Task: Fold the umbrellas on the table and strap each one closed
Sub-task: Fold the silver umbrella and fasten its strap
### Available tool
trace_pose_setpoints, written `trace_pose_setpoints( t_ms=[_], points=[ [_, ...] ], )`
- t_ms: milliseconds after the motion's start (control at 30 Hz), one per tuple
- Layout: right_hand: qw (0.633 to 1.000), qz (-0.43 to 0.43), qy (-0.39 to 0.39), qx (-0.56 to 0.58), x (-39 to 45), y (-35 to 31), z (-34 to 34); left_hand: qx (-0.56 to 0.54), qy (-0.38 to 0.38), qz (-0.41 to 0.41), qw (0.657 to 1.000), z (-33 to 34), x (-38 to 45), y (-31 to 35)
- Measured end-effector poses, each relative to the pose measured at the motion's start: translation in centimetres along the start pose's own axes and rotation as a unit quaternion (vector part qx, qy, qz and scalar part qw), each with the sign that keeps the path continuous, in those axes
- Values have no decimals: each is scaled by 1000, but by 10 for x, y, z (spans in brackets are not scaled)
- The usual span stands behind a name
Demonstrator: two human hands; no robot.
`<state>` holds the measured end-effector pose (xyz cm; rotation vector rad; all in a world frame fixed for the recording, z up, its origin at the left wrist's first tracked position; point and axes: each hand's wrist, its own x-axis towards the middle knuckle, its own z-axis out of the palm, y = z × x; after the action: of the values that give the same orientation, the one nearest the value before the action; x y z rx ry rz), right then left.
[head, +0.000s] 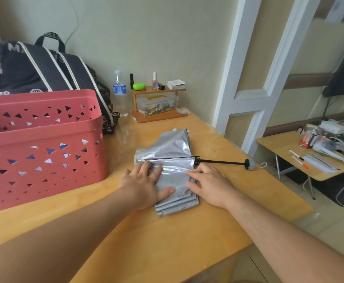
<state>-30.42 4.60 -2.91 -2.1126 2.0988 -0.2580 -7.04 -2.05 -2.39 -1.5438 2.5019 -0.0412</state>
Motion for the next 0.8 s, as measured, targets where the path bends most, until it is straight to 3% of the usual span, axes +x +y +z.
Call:
trace_pose_setpoints(
  t_ms=[167, 300, 433, 567, 700, 800],
  points=[
    [998, 40, -37, 42, 21, -11, -29, -17, -32, 1, 999, 3, -5, -2],
    [996, -11, 84, 13, 39, -54, -31, -43, -31, 1, 999, 3, -4, -3],
    [996, -88, 7, 5, 30, -69, 3, -78, -24, 2, 997, 6, -10, -4],
    [995, -26, -93, -36, 9, -29, 10, -90, -34, 27, 995, 6, -12, -13],
    [992, -7, -113, -61, 6, -31, 9, -67, -37, 46, 996, 2, -13, -21],
    [991, -4, -115, -61, 8, -32, 10, -84, 73, 26, 993, -16, -7, -23]
  ],
)
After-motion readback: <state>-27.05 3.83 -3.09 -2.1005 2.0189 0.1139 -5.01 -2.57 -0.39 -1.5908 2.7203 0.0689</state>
